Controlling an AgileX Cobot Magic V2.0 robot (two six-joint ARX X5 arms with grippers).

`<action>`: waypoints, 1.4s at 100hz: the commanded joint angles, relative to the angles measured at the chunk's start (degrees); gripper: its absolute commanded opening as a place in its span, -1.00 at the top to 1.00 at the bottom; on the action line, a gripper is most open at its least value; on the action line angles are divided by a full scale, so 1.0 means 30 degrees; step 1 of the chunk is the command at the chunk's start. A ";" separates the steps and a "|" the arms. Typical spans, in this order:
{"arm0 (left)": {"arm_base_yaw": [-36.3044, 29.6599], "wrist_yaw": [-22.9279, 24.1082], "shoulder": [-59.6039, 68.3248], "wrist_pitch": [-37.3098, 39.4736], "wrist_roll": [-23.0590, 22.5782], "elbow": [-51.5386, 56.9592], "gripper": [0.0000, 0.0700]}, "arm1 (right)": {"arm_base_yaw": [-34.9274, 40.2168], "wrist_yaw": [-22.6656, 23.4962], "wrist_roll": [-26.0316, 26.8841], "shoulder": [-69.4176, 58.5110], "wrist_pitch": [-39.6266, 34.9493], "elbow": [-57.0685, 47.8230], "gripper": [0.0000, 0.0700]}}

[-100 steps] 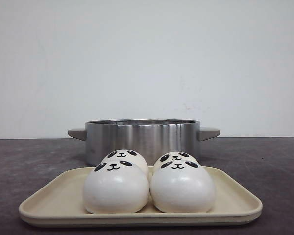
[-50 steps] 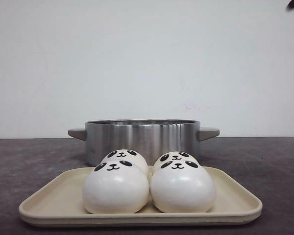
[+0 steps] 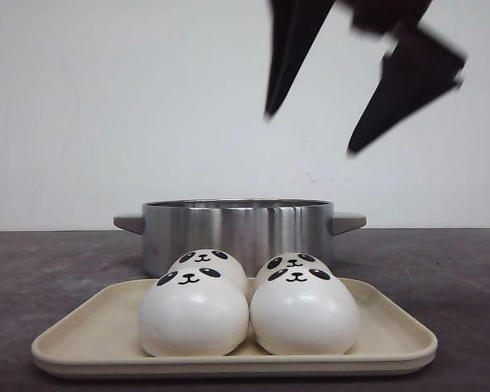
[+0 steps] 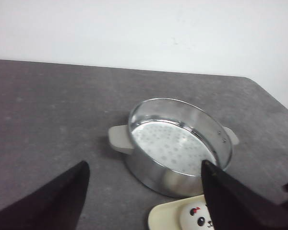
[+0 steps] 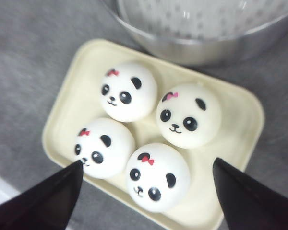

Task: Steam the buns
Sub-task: 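Lower the right gripper onto the farther panda bun and close it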

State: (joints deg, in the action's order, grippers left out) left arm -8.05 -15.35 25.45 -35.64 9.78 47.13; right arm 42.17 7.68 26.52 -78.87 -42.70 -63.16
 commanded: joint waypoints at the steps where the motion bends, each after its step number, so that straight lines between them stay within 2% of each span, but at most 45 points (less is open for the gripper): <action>1: -0.0313 -0.0044 0.0087 0.0160 -0.0175 0.0284 -0.26 | 0.0131 -0.0066 0.0554 -0.1239 0.0240 -0.0342 -0.49; 39: -0.1923 0.0328 0.0124 0.0160 -0.0189 0.0284 -0.26 | 0.0000 -0.0240 0.1341 -0.5887 0.2812 -0.0342 -0.48; 49: -0.2186 0.0328 0.0124 0.0160 -0.0189 0.0284 -0.26 | 0.0000 -0.0386 0.1479 -0.6499 0.2885 -0.0342 -0.26; 61: -0.2339 0.0335 0.0124 0.0153 -0.0189 0.0277 -0.26 | 0.0000 -0.0831 0.1472 -0.6943 0.2798 -0.0342 -0.20; 74: -0.2455 0.0481 0.0124 0.0153 -0.0233 0.0270 -0.26 | 0.0000 -0.1472 0.1464 -0.6965 0.2725 -0.0342 0.16; 93: -0.2470 0.0678 0.0124 0.0153 -0.0255 0.0270 -0.26 | -0.0146 -0.1741 0.0969 -0.6980 0.2324 -0.0342 1.00; 113: -0.2470 0.0678 0.0124 0.0153 -0.0248 0.0270 -0.25 | -0.0131 -0.3242 0.0240 -0.7140 0.2208 -0.0342 1.00; 140: -0.2463 0.0678 0.0124 0.0051 -0.0240 0.0270 -0.26 | 0.0539 -0.2433 -0.0561 -0.4073 0.1778 -0.0452 1.00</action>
State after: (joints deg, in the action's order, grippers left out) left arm -15.27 -13.47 25.50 -35.81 9.63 47.13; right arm 42.00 -0.03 26.33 -94.50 -37.47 -63.35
